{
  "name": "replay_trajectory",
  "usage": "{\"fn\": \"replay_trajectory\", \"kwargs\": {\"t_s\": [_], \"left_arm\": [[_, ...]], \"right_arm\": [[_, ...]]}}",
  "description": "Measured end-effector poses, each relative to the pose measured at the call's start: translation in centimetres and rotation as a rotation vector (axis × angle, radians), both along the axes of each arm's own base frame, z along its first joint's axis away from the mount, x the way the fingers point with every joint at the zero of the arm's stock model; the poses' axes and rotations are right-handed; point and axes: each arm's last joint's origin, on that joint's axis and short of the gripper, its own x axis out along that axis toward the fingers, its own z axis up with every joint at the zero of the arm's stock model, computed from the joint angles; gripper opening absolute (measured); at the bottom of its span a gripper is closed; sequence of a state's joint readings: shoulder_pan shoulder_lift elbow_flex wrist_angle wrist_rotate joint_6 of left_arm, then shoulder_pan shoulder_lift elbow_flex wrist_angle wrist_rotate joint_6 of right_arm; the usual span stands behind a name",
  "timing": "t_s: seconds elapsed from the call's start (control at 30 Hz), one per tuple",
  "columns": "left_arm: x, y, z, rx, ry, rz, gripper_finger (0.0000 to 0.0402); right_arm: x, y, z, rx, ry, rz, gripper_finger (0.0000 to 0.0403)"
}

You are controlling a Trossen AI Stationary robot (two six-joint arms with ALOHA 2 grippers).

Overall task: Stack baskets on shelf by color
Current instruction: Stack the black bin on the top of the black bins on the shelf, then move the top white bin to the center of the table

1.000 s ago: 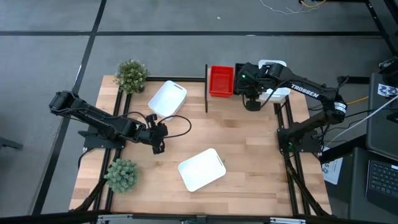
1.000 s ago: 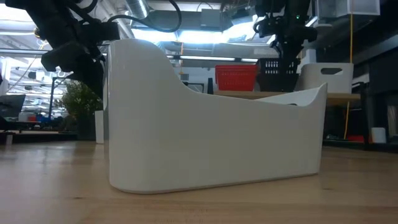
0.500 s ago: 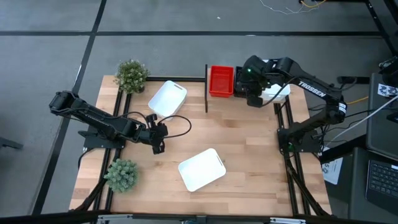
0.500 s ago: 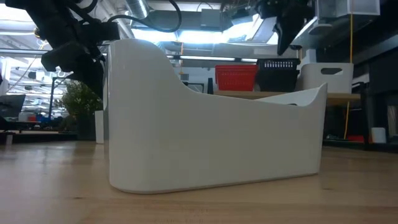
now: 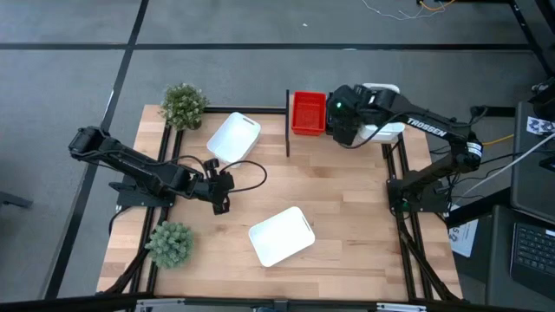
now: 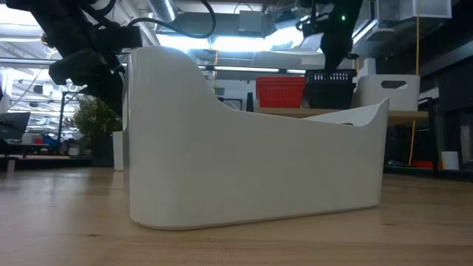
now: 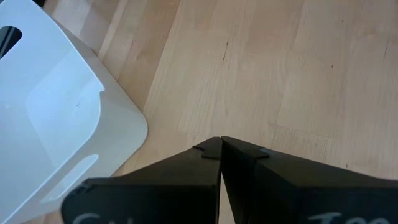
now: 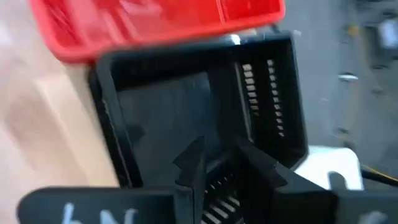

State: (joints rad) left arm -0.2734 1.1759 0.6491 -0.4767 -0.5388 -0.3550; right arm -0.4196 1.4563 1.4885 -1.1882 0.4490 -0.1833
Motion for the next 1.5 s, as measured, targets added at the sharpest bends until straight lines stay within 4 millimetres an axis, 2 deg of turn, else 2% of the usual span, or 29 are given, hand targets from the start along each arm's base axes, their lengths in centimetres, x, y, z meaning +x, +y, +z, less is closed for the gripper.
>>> {"fn": "replay_trajectory", "kwargs": {"t_s": [0.17, 0.43, 1.13, 1.23, 1.37, 1.5], "left_arm": [[0.0, 0.0, 0.0, 0.0, 0.0, 0.0, 0.0], [0.0, 0.0, 0.0, 0.0, 0.0, 0.0, 0.0], [0.0, 0.0, 0.0, 0.0, 0.0, 0.0, 0.0], [0.0, 0.0, 0.0, 0.0, 0.0, 0.0, 0.0], [0.0, 0.0, 0.0, 0.007, 0.001, -0.005, 0.0], [0.3, 0.1, 0.2, 0.035, -0.032, 0.006, 0.0]], "right_arm": [[0.5, 1.4, -2.1, -0.087, 0.08, -0.018, 0.0075], [0.9, 2.8, -2.3, -0.226, 0.12, -0.037, 0.0075], [0.7, 3.4, -3.2, -0.118, 0.139, -0.006, 0.0075], [0.3, 3.7, -2.6, -0.205, 0.159, -0.062, 0.0075], [-0.1, 4.8, -0.5, -0.239, 0.097, -0.112, 0.0075], [-0.4, 6.5, 0.7, 0.023, -0.002, -0.133, 0.0075]]}}
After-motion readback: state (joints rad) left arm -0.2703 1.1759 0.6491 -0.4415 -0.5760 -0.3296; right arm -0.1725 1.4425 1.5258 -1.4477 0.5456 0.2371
